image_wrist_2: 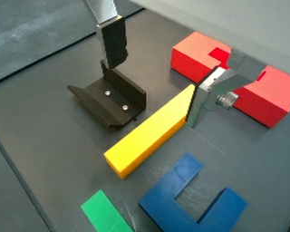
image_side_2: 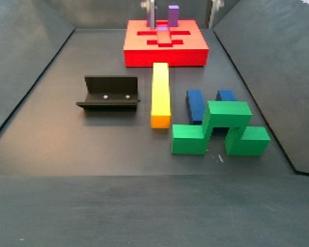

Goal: Pick up the blue object. Move up. Place the blue object on the fixture. Regrasp the blue object. Move to above the board. Insert the blue object.
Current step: Pick up the blue object.

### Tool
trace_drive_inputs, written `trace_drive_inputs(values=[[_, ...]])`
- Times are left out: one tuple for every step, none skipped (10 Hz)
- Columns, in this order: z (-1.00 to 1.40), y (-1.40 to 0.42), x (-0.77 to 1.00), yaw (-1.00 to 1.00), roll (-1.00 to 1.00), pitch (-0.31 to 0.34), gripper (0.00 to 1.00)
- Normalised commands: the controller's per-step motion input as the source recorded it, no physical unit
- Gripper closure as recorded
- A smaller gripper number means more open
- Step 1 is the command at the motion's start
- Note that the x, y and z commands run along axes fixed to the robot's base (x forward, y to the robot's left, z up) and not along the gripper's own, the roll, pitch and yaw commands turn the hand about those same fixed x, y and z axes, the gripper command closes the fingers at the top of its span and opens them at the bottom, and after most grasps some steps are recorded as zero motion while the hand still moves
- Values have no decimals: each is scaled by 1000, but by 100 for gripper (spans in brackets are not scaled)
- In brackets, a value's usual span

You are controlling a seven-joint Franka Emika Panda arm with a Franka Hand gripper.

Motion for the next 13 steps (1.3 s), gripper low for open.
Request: trace_drive_inputs(values=[[-337, -126, -3, 0, -64, -103, 0], [-571, -323, -9, 0, -64, -176, 0], [-649, -420, 0, 0, -57, -194, 0], [-749, -337, -69, 0, -39, -219, 0], [-780, -186, -177, 0, -31, -227, 0], [-760, -117, -209, 0, -47, -234, 0], [-731, -57, -220, 0, -59, -243, 0], [-734, 0, -149, 0, -64, -244, 0], [-660, 0, -143, 0, -69, -227, 0], [-651, 0, -66, 0, -50, -211, 0], [-603, 0, -51, -3, -63, -206, 0], [-491, 0, -180, -20, -89, -181, 0], [-357, 0, -200, -3, -126, -167, 0]])
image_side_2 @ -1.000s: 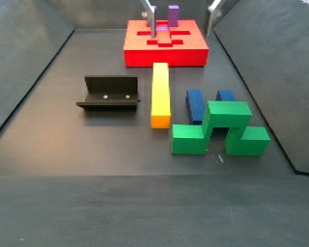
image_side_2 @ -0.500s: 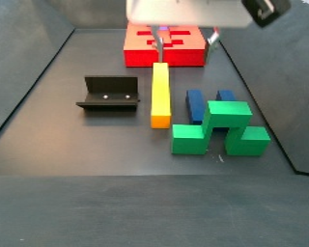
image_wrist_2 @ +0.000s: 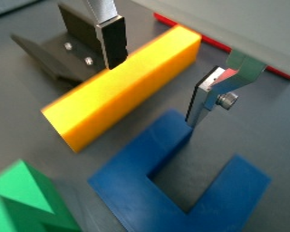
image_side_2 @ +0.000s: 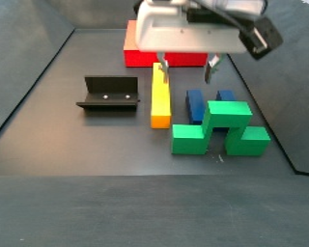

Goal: Pick up the blue object. Move up. Place the blue object on the fixture. Regrasp the blue object. Move to above the board. Insert the blue object.
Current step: Pick up the blue object.

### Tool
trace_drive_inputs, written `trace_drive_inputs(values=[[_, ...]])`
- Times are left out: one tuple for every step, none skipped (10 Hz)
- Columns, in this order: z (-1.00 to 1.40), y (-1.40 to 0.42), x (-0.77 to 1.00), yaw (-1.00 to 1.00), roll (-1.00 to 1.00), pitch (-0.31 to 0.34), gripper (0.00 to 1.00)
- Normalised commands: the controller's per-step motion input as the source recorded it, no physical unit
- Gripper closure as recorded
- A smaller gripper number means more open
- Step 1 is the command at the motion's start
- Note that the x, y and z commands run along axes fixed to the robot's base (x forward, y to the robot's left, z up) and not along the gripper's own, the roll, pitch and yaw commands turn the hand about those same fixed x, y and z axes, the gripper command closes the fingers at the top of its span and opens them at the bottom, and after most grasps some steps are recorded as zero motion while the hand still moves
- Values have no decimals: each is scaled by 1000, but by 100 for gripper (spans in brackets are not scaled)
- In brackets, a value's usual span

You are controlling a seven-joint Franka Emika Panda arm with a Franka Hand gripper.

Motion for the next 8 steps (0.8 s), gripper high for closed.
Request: trace_drive_inputs(values=[[-309, 0, -203, 0, -130, -169, 0], [-234, 0, -220, 0, -134, -164, 0], [-157, 0, -217, 0, -140, -147, 0], [-151, 0, -229, 0, -141, -154, 0], [-203, 0, -117, 0, -141, -154, 0], [-226, 0, -69, 0, -147, -134, 0], [-223, 0, -83, 0, -143, -129, 0], [-237, 0, -37, 0, -134, -123, 0]])
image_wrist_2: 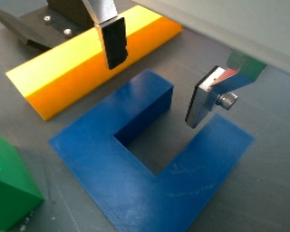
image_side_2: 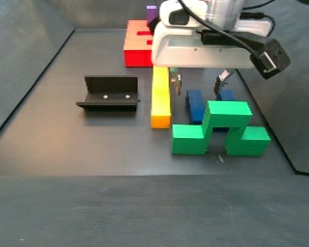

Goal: Pick up the blue object. Move up. Place the blue object on the fixture. Regrasp the blue object. Move to above the board. Insert the blue object.
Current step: Pick up the blue object.

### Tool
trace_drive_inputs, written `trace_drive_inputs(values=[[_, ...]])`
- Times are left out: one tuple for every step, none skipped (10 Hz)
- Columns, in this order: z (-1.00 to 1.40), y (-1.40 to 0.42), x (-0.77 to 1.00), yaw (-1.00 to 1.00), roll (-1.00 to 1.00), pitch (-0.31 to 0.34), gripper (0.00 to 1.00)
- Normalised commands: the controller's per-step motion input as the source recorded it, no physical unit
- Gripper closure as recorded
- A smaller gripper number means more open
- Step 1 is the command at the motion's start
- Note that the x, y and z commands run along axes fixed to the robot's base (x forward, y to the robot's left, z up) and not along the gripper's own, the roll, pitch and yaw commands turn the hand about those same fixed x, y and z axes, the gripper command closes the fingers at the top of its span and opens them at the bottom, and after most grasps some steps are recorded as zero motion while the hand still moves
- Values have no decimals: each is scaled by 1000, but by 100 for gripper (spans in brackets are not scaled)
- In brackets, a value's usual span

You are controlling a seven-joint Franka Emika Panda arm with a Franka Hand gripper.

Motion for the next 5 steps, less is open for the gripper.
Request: trace_drive_inputs(values=[[-260, 0, -31, 0, -126, -124, 0], [-254, 0, -69, 0, -120, -123, 0], [-260, 0, -91, 0, -123, -130, 0], [-246, 0, -111, 0, -129, -134, 0], [-194, 0, -111, 0, -131, -129, 0]])
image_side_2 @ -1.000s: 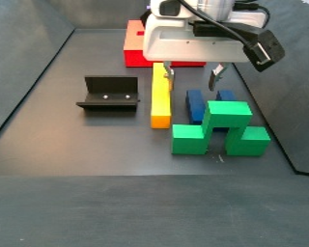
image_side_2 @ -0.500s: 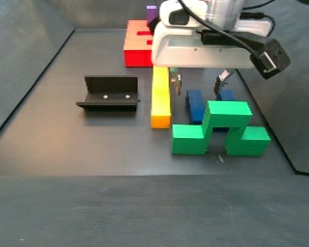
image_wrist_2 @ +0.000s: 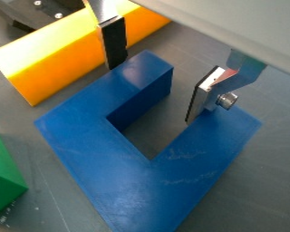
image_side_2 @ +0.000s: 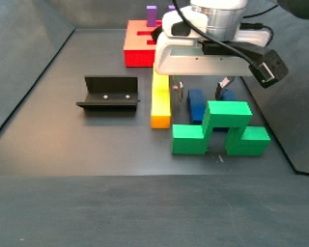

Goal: Pick up the blue object. Move up. Place the blue object on the fixture. Regrasp the blue object. Move to above the board. Insert the blue object.
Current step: Pick up the blue object.

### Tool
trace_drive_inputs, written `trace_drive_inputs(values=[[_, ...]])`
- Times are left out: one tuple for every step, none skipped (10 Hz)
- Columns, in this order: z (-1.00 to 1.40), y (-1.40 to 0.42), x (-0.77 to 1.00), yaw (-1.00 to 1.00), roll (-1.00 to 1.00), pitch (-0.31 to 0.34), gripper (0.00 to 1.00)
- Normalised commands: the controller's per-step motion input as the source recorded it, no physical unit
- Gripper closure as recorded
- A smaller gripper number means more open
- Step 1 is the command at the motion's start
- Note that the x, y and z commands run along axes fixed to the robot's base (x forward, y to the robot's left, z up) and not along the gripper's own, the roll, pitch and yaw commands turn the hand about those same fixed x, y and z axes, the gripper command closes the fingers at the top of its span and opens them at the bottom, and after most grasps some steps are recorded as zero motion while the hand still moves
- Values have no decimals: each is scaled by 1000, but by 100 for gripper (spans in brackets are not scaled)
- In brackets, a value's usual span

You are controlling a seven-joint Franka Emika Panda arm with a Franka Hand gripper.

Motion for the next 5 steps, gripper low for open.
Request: trace_drive_inputs(values=[[-129, 0, -123, 0, -126, -120, 0], [0, 0, -51, 0, -47, -39, 0], [0, 0, 0, 0, 0, -6, 0], [0, 0, 0, 0, -30, -19, 0], [0, 0, 0, -194, -116, -71, 0]])
